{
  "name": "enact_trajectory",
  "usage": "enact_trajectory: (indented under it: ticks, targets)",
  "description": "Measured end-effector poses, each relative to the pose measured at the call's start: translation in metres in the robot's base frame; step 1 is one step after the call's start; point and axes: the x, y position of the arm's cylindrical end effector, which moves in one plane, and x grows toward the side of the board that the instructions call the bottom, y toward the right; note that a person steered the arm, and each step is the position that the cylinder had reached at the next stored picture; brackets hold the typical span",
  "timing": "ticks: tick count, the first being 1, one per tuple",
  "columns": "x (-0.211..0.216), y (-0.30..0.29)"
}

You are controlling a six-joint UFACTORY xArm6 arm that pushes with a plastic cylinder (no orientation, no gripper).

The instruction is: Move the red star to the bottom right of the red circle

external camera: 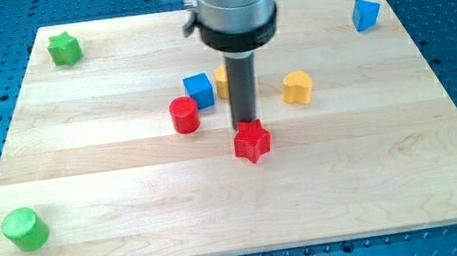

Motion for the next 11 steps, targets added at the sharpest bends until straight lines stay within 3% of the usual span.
enact_trajectory:
  ticks: [2,3,6,7,9,11]
  targets:
    - [0.021,0.034]
    - [0.047,0.022]
    - [0.050,-0.032]
    - [0.076,-0.032]
    - [0.106,-0.097]
    - [0.085,-0.113]
